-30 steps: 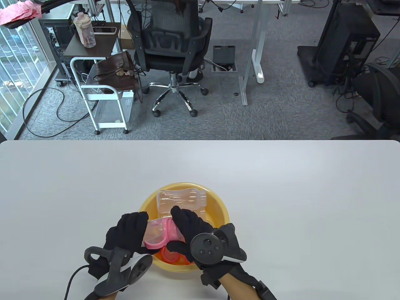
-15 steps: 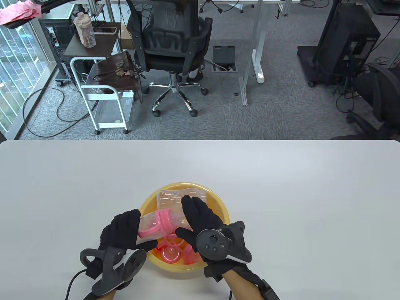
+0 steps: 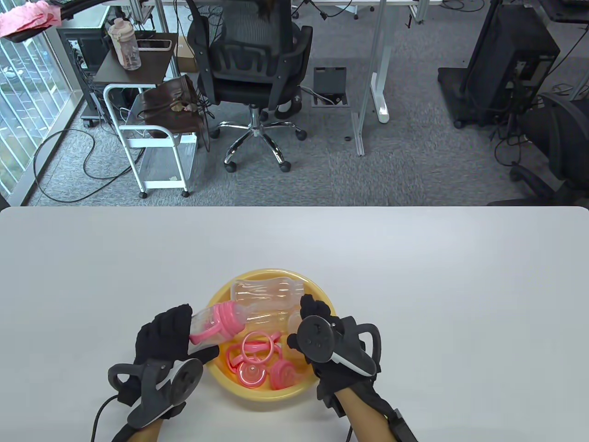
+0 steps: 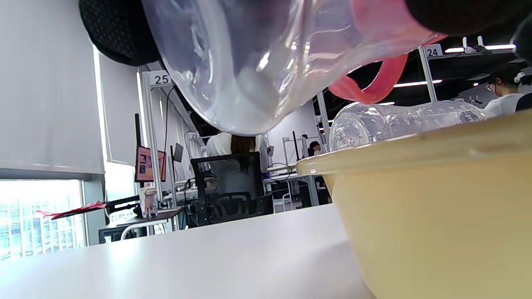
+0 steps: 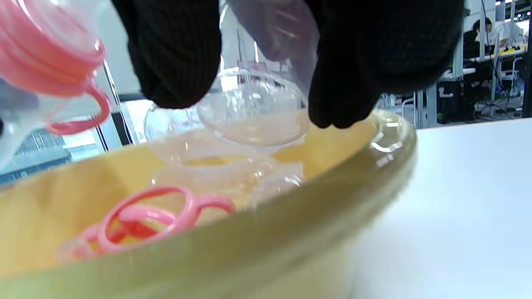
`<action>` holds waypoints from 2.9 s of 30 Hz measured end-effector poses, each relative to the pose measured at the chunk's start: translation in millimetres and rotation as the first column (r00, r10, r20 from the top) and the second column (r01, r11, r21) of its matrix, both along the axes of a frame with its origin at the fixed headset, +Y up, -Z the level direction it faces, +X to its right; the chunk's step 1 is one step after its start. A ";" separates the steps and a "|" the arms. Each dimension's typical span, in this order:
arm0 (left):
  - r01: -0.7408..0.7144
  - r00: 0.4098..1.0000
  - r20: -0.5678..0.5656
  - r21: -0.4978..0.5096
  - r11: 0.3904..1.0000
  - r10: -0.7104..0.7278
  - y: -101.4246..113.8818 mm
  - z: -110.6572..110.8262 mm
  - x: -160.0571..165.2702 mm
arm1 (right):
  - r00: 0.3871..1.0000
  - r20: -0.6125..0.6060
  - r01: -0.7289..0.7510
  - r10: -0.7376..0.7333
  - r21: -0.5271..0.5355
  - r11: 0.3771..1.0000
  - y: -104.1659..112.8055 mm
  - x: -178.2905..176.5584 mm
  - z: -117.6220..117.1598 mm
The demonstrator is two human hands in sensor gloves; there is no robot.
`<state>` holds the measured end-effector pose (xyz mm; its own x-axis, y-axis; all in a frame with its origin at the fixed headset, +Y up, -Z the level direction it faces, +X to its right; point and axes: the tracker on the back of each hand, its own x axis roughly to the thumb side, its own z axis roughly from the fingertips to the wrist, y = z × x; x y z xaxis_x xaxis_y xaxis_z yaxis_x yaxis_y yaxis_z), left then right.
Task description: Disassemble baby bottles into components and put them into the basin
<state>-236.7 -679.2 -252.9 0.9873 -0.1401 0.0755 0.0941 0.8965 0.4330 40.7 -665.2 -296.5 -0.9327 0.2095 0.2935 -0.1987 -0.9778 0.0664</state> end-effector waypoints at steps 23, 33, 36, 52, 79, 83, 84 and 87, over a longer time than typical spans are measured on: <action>-0.006 1.000 0.008 -0.025 1.000 0.006 -0.7 -2.0 -1.0 | 0.996 0.065 -0.048 0.053 -0.080 0.996 -12.8 -13.5 -19.3; 0.024 0.995 0.092 0.024 0.999 -0.026 -1.5 4.6 8.3 | 0.816 -0.145 0.551 -0.560 -0.101 0.828 25.0 -8.5 -3.6; 0.038 0.989 0.144 0.056 0.998 -0.046 -0.5 8.6 12.4 | 0.770 -0.168 0.594 -0.616 -0.167 0.787 27.0 -14.6 2.1; 0.054 0.976 0.206 0.097 0.994 -0.074 4.1 16.5 22.7 | 0.708 -0.355 0.580 -0.611 -0.202 0.789 38.2 -26.3 10.7; 0.067 0.974 0.204 0.136 0.988 -0.094 4.5 19.7 26.0 | 0.793 -0.289 0.469 -0.536 -0.272 0.840 29.2 -21.9 5.2; 0.024 0.979 0.199 0.123 0.992 -0.048 5.6 17.8 24.0 | 0.782 -0.365 0.479 -0.505 -0.167 0.862 33.7 -24.1 7.9; 0.031 0.980 0.191 0.127 0.991 -0.054 6.0 17.8 23.7 | 0.788 -0.368 0.479 -0.493 -0.137 0.867 35.2 -23.9 8.5; 0.019 0.982 0.182 0.107 0.994 -0.039 6.0 16.6 22.1 | 0.784 -0.377 0.514 -0.494 -0.054 0.856 40.9 -19.9 10.8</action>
